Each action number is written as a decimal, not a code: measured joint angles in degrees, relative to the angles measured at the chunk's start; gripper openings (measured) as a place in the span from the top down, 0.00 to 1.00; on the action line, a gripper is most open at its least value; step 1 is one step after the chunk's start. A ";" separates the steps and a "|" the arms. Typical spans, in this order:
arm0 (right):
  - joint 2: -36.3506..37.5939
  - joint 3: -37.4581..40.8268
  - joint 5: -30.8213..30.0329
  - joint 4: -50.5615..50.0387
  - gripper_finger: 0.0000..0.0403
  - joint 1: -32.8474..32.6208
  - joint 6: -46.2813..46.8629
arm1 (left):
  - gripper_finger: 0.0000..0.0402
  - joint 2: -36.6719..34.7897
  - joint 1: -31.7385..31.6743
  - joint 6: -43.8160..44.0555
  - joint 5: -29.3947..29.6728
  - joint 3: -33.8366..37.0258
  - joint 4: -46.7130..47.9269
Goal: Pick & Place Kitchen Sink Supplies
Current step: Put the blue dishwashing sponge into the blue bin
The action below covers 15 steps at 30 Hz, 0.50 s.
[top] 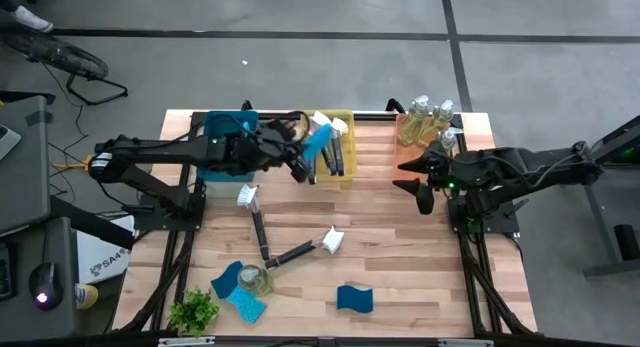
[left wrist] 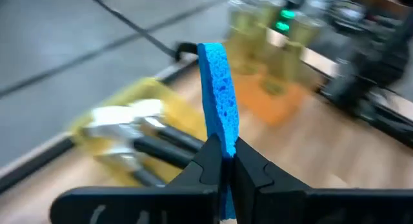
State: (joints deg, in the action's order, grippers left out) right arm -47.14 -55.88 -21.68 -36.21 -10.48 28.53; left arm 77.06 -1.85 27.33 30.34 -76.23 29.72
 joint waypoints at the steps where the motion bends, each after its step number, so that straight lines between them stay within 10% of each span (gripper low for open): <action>1: 0.01 0.00 -0.04 -0.18 0.41 0.00 0.00 | 0.99 -0.62 0.00 0.21 2.22 0.00 1.14; 15: -0.08 0.00 -0.04 -2.67 0.40 0.00 -0.02 | 0.98 -6.21 0.00 20.28 27.81 0.00 27.49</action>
State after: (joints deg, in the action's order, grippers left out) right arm -47.22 -55.88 -21.71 -38.87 -10.48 28.52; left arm 70.85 -1.85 47.61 58.15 -76.23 57.21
